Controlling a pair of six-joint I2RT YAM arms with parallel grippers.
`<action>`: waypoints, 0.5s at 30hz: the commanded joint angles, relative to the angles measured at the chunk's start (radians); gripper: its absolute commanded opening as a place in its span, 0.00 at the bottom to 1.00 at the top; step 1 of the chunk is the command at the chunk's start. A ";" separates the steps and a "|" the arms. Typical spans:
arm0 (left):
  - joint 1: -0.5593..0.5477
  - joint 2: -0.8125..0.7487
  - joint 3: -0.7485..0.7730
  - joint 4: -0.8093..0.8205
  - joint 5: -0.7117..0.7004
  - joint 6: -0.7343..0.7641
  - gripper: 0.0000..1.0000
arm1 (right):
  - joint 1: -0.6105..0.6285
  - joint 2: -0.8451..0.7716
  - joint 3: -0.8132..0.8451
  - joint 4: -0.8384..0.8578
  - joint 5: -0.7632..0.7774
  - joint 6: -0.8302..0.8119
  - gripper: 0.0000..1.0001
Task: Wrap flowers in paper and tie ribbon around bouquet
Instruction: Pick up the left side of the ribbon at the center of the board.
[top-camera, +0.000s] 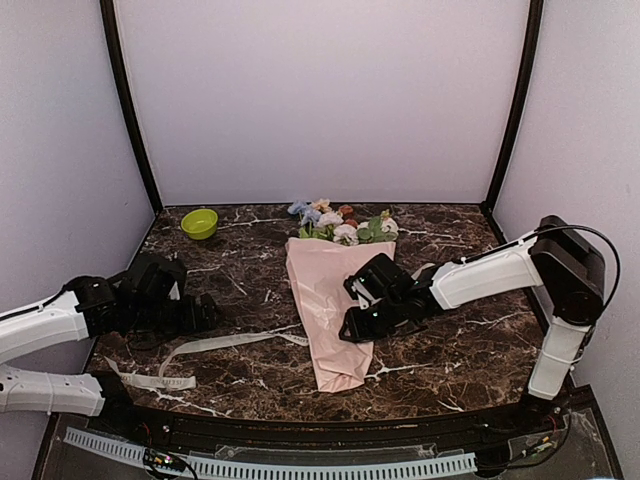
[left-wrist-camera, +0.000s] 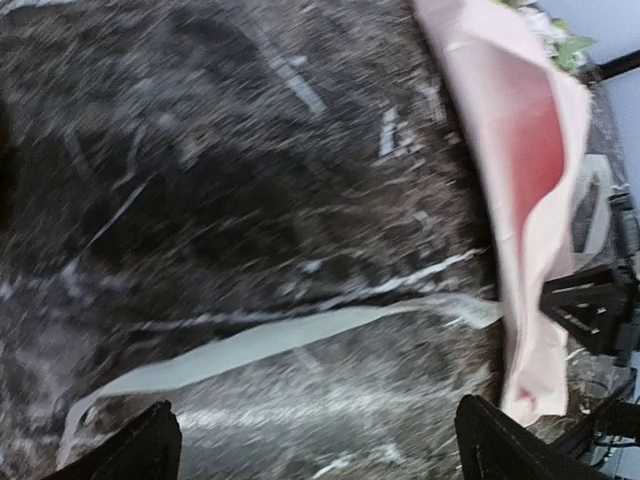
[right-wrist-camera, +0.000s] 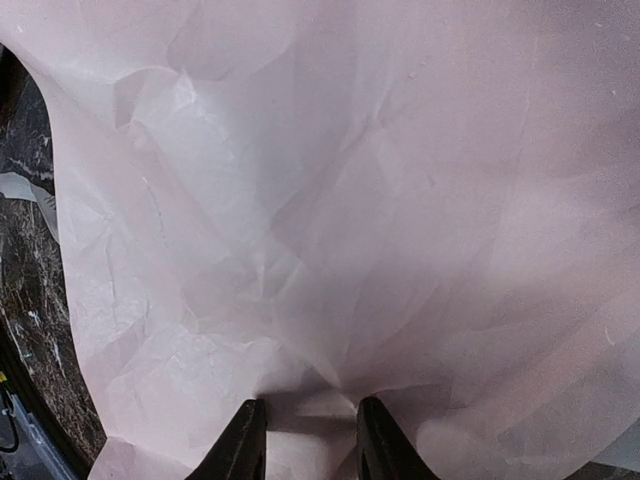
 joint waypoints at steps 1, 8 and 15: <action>0.007 -0.144 -0.109 -0.286 -0.089 -0.169 0.99 | 0.015 0.060 -0.008 -0.048 0.005 -0.004 0.32; 0.008 -0.305 -0.207 -0.343 -0.155 -0.328 0.98 | 0.015 0.048 -0.006 -0.051 -0.001 -0.020 0.32; 0.008 -0.259 -0.227 -0.419 -0.285 -0.443 0.81 | 0.016 0.035 -0.018 -0.042 -0.006 -0.023 0.32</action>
